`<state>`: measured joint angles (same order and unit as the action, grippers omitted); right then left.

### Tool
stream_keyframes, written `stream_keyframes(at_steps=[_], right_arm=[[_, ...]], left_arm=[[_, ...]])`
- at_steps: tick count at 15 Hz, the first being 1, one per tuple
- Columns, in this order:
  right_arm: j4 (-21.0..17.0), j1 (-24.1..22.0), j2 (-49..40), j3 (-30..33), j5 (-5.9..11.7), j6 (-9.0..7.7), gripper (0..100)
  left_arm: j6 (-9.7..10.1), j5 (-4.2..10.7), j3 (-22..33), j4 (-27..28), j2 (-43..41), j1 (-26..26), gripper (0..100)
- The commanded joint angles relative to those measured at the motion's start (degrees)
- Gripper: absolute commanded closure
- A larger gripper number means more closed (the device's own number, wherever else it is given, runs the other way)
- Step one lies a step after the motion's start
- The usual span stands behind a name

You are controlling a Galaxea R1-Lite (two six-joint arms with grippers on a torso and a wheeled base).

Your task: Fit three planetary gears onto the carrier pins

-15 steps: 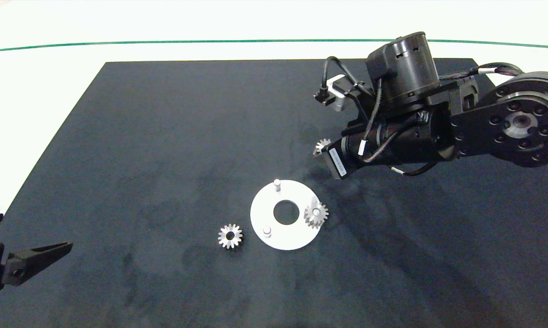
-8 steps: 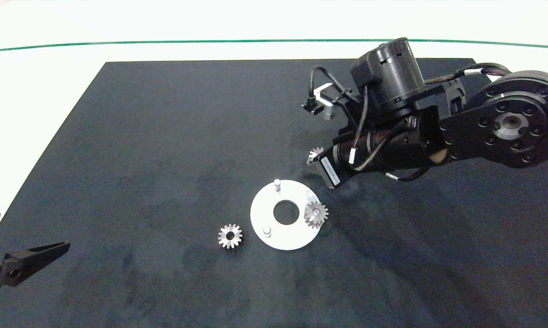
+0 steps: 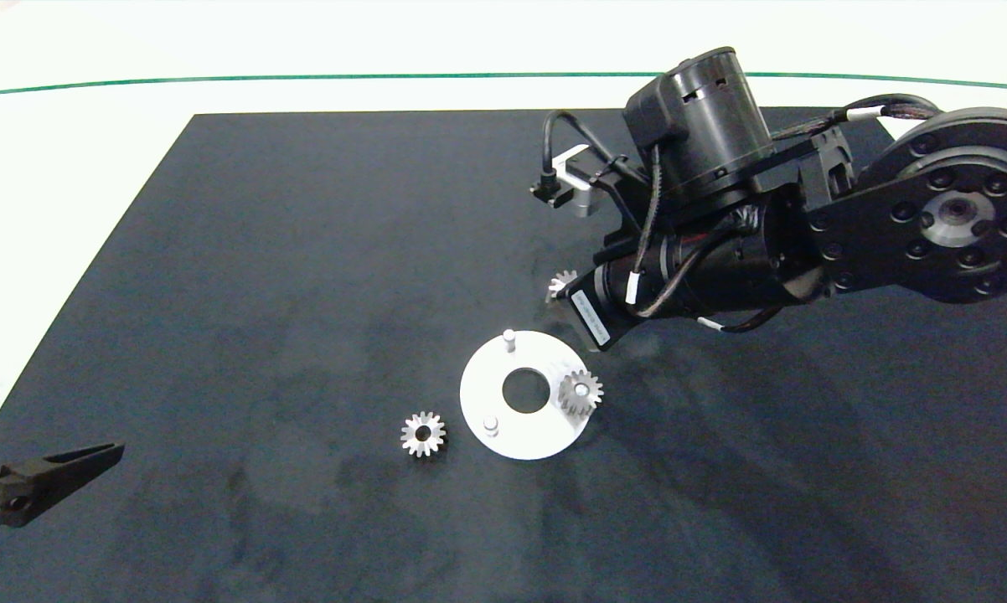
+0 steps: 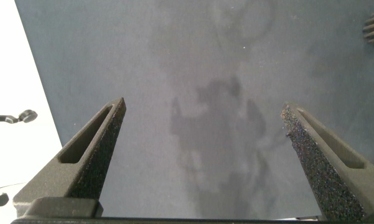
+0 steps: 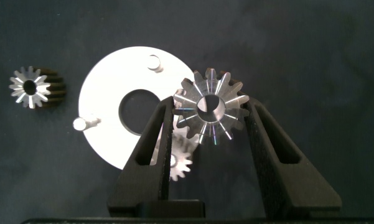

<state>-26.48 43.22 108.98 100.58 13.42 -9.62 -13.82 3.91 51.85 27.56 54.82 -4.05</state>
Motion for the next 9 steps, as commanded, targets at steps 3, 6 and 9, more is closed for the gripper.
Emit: stream_keyframes(at_steps=[3, 6, 9], right_arm=[[-0.8, 2.4, 3.0, 1.0, 1.17, -0.14, 87], [-1.2, 2.8, 4.2, 1.6, 1.17, -0.05, 87], [-1.3, 2.8, 5.8, 4.5, 1.17, -0.05, 87]], left_arm=[[-0.06, 0.04, 0.0, 0.1, -0.2, 0.0, 0], [-0.06, 0.04, 0.0, 0.2, -0.2, 0.0, 0], [-0.06, 0.04, -0.1, 0.2, -0.2, 0.0, 0]])
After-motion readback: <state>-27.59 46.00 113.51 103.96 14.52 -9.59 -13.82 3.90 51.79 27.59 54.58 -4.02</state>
